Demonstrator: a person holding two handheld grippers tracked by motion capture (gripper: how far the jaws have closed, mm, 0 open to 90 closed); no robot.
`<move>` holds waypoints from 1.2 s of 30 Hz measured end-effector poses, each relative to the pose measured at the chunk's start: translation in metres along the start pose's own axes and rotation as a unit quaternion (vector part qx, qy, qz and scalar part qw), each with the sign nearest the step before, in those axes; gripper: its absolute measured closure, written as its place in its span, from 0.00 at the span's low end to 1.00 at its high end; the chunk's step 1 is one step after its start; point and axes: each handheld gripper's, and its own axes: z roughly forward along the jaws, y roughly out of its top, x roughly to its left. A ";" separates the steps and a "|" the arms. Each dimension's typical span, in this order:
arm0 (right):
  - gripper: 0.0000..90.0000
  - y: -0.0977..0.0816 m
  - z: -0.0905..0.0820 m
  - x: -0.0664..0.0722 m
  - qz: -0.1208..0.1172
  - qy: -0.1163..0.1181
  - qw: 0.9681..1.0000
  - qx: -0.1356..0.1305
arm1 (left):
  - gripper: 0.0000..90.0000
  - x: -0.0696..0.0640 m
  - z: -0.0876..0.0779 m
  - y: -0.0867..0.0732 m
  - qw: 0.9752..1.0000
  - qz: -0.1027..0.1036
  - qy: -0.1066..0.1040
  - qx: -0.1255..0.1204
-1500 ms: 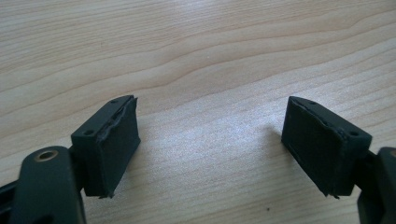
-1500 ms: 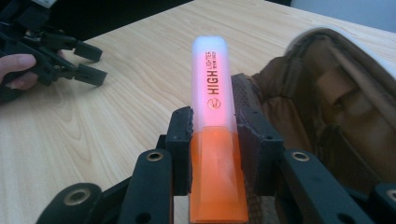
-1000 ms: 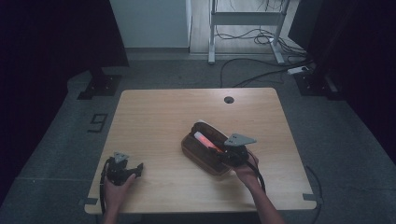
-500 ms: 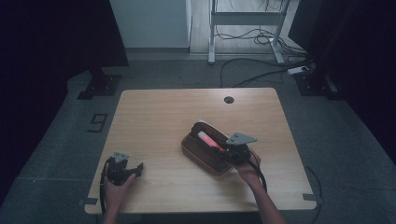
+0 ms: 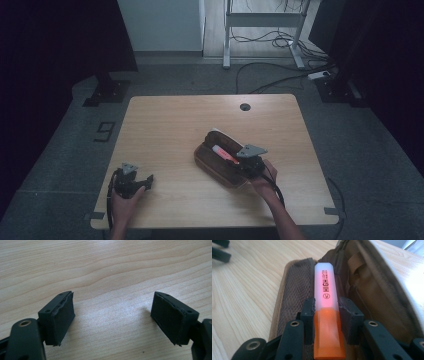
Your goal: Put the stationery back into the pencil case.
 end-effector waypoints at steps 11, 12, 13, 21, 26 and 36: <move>0.66 0.000 0.002 0.004 -0.008 0.003 1.000 0.007 | 0.21 0.000 0.000 0.000 1.000 0.000 0.000 0.000; 0.66 0.001 0.001 0.004 -0.007 0.002 1.000 0.005 | 0.21 0.000 0.000 0.000 1.000 0.000 0.000 0.000; 0.65 0.001 0.000 0.004 -0.005 0.004 1.000 0.002 | 0.21 0.000 0.000 0.000 1.000 0.000 0.000 0.000; 0.60 0.003 -0.010 0.002 0.014 0.004 0.999 -0.034 | 0.21 0.000 0.000 0.000 1.000 0.000 0.000 0.000; 0.55 0.004 -0.014 0.000 0.029 0.010 0.998 -0.051 | 0.21 0.000 0.000 0.000 1.000 0.000 0.000 0.000; 0.47 0.003 -0.029 -0.006 0.051 0.018 0.996 -0.073 | 0.21 0.000 0.000 0.000 1.000 0.000 0.000 0.000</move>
